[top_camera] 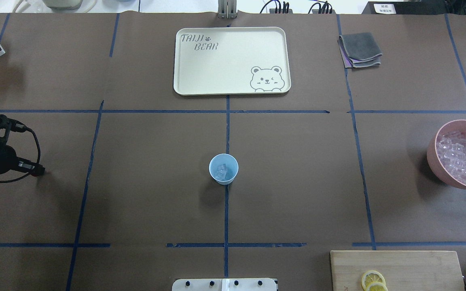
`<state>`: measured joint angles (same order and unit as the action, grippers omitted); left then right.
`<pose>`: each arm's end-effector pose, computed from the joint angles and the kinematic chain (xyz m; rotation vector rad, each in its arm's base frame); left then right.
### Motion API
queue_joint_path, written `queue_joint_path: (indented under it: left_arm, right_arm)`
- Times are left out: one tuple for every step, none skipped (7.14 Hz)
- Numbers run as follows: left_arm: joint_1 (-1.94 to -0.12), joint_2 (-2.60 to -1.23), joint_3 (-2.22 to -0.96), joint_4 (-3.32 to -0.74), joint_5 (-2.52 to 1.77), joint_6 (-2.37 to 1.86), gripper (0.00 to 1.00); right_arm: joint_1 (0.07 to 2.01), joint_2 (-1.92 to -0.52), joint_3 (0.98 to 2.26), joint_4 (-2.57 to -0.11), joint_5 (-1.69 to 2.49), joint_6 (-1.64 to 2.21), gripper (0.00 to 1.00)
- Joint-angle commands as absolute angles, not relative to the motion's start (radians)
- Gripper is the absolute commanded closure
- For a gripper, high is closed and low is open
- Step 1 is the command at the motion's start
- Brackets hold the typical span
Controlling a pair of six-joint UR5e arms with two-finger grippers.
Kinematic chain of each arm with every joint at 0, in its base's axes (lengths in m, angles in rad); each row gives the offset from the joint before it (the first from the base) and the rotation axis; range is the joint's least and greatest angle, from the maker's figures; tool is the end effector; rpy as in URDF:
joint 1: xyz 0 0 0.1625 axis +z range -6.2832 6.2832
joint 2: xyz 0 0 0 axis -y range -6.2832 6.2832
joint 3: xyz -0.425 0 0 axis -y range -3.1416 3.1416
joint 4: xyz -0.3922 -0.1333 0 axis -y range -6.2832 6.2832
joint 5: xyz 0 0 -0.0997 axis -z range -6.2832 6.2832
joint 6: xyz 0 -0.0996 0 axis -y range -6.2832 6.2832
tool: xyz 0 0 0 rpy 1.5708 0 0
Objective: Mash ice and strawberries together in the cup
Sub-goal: 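Lower the left gripper over the red strawberry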
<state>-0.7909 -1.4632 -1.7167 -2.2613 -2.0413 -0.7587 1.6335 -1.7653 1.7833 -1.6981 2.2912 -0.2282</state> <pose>0.2747 -0.4031 0.5698 0.2012 0.8205 0.1913 0.0926 -0.3959 0.6577 0.0009 -0.7276 -0.1188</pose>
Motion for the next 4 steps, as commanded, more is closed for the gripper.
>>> queue_joint_path:
  left_arm:
    - [-0.799, -1.463, -1.759, -2.257, -2.040, -0.753, 0.95]
    - [-0.824, -1.476, -1.807, -2.222, -2.043, -0.762, 0.96]
    - [-0.833, -1.536, -1.904, -2.047, -2.043, -0.767, 0.96]
    - [-0.831, -1.642, -2.008, -1.805, -2.043, -0.772, 0.96]
  right_arm:
    - [1.634, -1.766, 1.784, -1.698, 2.292, -0.227, 0.00]
    - [1.634, -1.766, 1.786, -1.698, 2.292, -0.227, 0.00]
    - [1.634, -1.766, 1.789, -1.698, 2.292, -0.226, 0.00]
    - [1.634, -1.766, 1.783, -1.698, 2.292, -0.225, 0.00]
